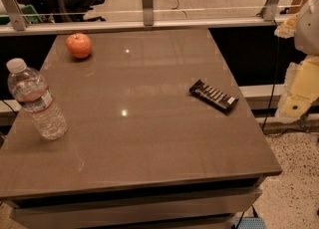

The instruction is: Pick rxbar chocolate

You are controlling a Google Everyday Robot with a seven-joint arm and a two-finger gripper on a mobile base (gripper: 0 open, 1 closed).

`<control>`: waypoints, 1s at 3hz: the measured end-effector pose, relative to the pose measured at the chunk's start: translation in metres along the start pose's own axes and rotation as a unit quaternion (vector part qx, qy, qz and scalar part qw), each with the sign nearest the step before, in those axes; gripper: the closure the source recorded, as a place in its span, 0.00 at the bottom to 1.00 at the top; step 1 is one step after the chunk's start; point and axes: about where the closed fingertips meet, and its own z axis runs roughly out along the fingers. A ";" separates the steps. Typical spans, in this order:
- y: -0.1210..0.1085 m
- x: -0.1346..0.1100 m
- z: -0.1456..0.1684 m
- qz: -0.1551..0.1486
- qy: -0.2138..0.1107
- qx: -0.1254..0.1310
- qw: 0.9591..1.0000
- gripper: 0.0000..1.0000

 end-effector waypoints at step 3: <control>-0.028 -0.017 0.032 0.040 -0.085 -0.018 0.995 0.00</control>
Offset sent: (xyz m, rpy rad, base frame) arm 0.0359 -0.0052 -0.0138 0.2036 0.0027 -0.0515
